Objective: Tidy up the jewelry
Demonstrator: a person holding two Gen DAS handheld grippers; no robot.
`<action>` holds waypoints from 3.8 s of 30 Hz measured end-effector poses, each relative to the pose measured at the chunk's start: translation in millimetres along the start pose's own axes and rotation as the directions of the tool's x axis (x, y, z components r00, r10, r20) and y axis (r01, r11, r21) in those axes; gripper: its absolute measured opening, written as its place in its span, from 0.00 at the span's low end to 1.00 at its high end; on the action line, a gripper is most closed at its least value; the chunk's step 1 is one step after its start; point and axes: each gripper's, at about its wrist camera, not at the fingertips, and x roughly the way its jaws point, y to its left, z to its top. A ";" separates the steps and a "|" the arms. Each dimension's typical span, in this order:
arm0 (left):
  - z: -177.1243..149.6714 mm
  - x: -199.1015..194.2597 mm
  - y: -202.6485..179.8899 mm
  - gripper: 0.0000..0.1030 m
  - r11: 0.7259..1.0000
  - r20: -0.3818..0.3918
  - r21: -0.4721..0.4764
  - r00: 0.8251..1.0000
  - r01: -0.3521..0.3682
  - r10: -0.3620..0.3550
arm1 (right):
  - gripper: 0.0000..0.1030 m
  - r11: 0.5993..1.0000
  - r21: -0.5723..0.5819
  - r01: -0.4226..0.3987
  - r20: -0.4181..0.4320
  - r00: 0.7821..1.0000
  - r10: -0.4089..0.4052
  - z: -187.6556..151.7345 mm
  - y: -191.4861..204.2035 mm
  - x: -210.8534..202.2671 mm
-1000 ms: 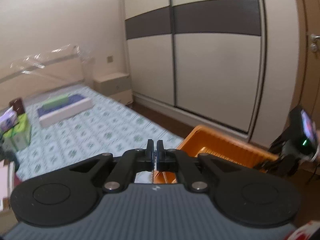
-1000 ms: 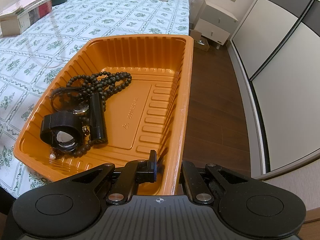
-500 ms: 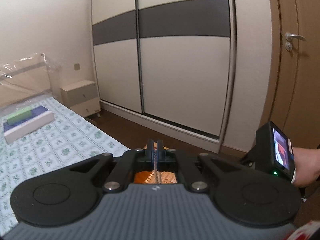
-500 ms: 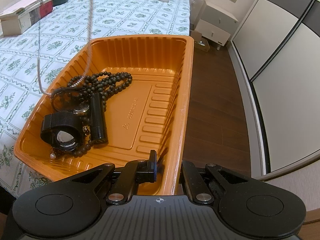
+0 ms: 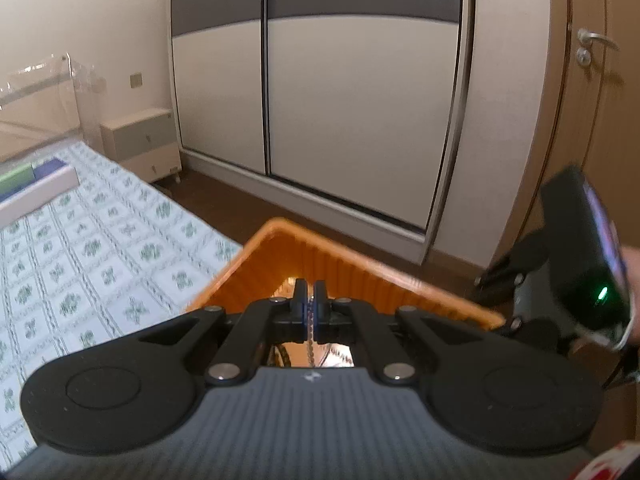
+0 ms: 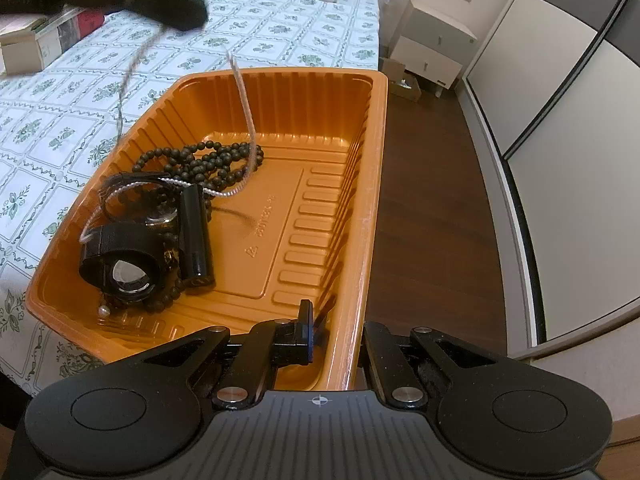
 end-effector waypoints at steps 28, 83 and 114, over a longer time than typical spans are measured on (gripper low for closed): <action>-40.2 -0.1 21.8 0.18 0.992 -0.089 -0.100 0.994 -0.071 0.063 | 0.04 1.000 0.005 -0.003 0.000 1.000 0.003 0.5 -0.4 0.0; -184.2 -130.2 11.4 1.00 0.765 -0.264 -0.439 0.882 -0.471 0.391 | 0.78 0.910 0.380 -0.169 0.242 0.967 0.078 -53.5 4.0 -70.2; -190.9 -181.6 -55.9 1.00 0.657 -0.329 -0.486 0.817 -0.577 0.474 | 0.78 0.936 0.226 -0.269 0.192 0.955 0.228 -69.4 133.9 -89.2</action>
